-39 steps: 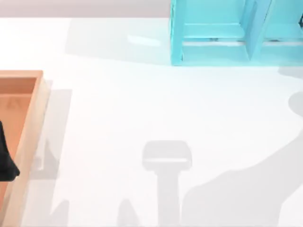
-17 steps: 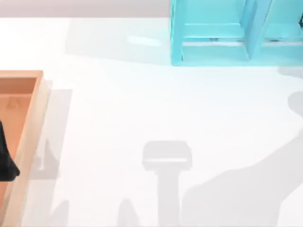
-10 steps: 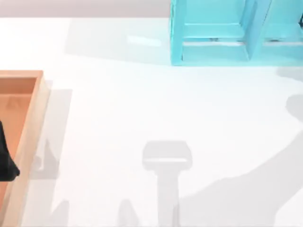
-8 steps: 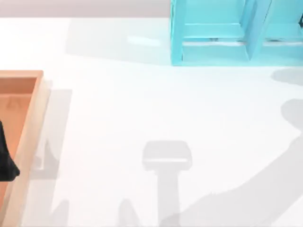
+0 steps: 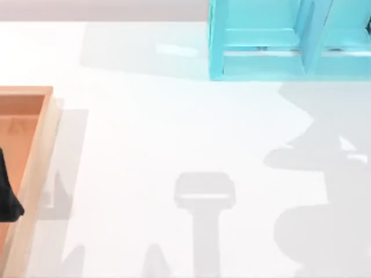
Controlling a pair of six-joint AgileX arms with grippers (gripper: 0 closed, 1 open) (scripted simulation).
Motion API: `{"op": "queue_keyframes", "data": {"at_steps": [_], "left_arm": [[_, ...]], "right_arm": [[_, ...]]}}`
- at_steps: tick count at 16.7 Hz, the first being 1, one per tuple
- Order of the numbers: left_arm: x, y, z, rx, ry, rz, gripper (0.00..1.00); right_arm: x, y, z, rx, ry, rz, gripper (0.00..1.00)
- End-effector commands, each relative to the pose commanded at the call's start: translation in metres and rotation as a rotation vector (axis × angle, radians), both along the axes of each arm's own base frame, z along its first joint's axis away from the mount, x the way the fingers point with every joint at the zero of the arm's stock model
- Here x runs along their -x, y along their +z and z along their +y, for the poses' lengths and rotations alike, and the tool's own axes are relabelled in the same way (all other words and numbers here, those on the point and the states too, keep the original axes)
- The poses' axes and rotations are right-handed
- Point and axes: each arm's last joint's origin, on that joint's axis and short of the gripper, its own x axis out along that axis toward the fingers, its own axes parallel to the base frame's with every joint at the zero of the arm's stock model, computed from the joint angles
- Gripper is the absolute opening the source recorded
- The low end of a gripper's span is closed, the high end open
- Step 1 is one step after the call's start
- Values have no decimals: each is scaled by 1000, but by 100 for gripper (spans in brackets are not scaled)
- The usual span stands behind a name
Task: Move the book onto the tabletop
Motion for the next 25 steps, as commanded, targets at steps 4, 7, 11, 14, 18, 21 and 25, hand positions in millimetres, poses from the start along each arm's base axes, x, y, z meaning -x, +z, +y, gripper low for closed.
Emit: {"op": "queue_keyframes", "data": {"at_steps": [4, 7, 11, 14, 18, 21, 25], "left_arm": [[0, 0, 0, 0, 0, 0, 100], [0, 0, 0, 0, 0, 0, 100], [0, 0, 0, 0, 0, 0, 100], [0, 0, 0, 0, 0, 0, 100], [0, 0, 0, 0, 0, 0, 100], [0, 0, 0, 0, 0, 0, 100], [0, 0, 0, 0, 0, 0, 100]], "right_arm": [[48, 18, 10, -13, 3, 15, 0], [59, 20, 12, -20, 4, 24, 0], [57, 18, 13, -24, 8, 28, 0], [44, 25, 25, 61, 11, 0, 0], [5, 36, 78, 283, 33, -61, 0], [-23, 38, 148, 466, 65, -101, 0], [-33, 23, 269, 718, 137, -104, 0]]}}
